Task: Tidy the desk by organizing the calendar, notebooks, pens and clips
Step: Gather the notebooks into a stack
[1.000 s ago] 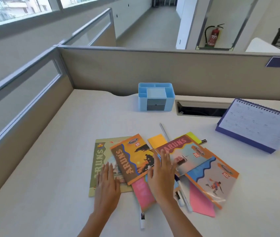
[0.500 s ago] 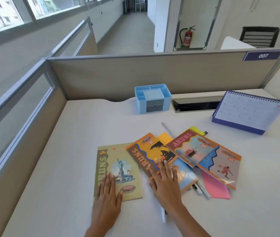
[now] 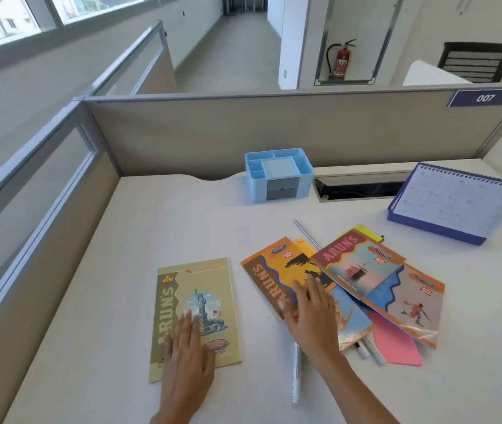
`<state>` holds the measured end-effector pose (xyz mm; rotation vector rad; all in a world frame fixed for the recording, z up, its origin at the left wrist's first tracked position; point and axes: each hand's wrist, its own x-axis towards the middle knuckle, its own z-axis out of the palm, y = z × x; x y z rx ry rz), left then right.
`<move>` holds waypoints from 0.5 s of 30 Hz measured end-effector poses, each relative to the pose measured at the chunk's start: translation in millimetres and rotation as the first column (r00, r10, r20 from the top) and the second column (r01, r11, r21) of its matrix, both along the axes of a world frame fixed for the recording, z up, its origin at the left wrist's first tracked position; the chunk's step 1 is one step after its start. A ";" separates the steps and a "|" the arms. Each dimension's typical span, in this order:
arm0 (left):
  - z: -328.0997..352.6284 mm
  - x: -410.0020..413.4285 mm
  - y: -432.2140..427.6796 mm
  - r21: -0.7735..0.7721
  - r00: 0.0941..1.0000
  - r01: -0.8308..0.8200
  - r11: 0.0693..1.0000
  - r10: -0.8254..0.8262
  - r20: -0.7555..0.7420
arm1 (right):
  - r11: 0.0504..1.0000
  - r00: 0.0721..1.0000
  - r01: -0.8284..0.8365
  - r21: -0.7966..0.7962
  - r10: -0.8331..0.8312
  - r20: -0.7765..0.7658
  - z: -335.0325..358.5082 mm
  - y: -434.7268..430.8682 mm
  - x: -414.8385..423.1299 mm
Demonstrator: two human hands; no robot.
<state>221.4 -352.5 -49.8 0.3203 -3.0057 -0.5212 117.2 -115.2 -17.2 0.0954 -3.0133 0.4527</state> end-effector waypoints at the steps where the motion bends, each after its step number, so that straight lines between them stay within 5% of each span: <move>1: 7.2 -5.4 10.8 0.052 0.999 0.030 0.998 -0.029 -0.020 | 0.999 0.999 0.033 -0.004 -0.033 -0.004 3.6 0.1 -8.6; 6: 47.3 -46.8 82.4 0.439 0.996 0.084 0.895 -0.084 -0.018 | 0.985 0.982 0.163 0.061 -0.168 0.089 19.1 4.0 -41.4; 10: 66.2 -80.0 120.9 0.715 0.982 -0.190 0.673 0.127 0.142 | 0.979 0.972 0.177 0.101 -0.190 0.138 19.9 2.9 -44.3; 15: 61.8 -104.3 126.5 0.789 0.890 -0.443 0.424 0.315 0.331 | 0.984 0.980 0.163 0.072 -0.170 0.099 18.5 -1.2 -39.2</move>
